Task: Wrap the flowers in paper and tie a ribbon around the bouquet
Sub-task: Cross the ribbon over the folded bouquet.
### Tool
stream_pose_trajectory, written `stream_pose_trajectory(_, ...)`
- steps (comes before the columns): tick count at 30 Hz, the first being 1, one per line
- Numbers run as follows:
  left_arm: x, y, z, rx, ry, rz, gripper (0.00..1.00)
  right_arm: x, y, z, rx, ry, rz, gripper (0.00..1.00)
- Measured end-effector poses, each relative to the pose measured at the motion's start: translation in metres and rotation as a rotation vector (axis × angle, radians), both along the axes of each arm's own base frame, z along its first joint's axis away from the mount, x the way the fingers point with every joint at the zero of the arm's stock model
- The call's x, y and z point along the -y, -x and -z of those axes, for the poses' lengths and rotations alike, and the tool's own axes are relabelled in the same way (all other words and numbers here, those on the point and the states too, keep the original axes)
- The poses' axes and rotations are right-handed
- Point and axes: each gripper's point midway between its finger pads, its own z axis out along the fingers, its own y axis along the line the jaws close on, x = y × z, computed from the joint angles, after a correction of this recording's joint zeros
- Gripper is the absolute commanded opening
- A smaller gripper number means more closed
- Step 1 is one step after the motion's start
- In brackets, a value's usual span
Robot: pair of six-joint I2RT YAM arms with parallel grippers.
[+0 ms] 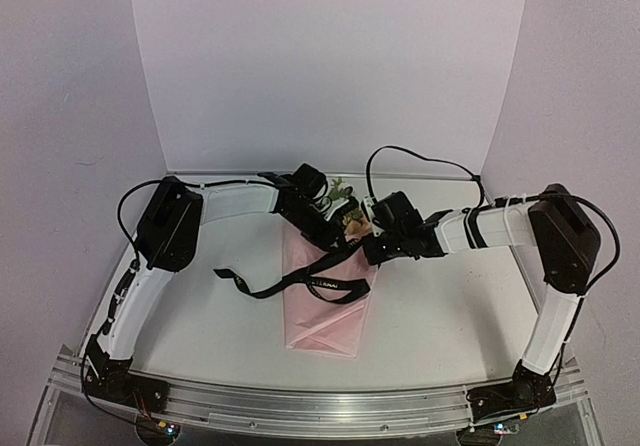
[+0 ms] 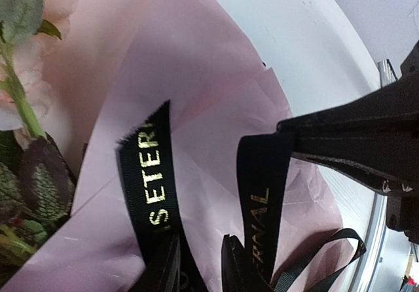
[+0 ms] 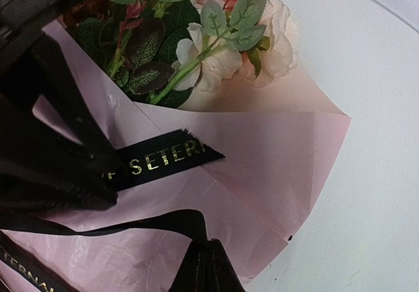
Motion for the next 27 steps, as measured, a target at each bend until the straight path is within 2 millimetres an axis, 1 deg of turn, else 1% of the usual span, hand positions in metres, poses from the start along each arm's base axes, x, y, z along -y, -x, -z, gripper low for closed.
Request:
stream_pose_trajectory(10,-0.001,0.037,0.007,-0.129,-0.014,0.092,0.22,-0.001,-0.013,-0.007,0.013,-0.022,0.019,0.00)
stream_pose_trajectory(13,-0.002,0.044,0.008,-0.151,-0.011,0.110,0.28,-0.002,-0.017,-0.008,0.015,-0.028,0.023,0.00)
stream_pose_trajectory(17,-0.005,0.045,0.014,-0.153,-0.013,0.089,0.37,-0.005,-0.016,-0.005,0.004,-0.038,0.017,0.00)
stream_pose_trajectory(19,-0.010,0.047,0.014,-0.155,-0.013,0.061,0.39,-0.007,-0.015,-0.005,-0.004,-0.051,0.017,0.00)
stream_pose_trajectory(21,-0.014,0.046,0.009,-0.152,-0.007,0.033,0.39,-0.009,-0.014,-0.005,-0.011,-0.065,0.017,0.00)
stream_pose_trajectory(25,-0.019,0.028,-0.015,-0.101,0.038,-0.029,0.40,-0.013,-0.012,-0.005,-0.032,-0.098,0.017,0.00)
stream_pose_trajectory(27,-0.023,0.019,-0.029,-0.069,0.067,-0.059,0.42,-0.015,-0.010,-0.004,-0.044,-0.115,0.014,0.00)
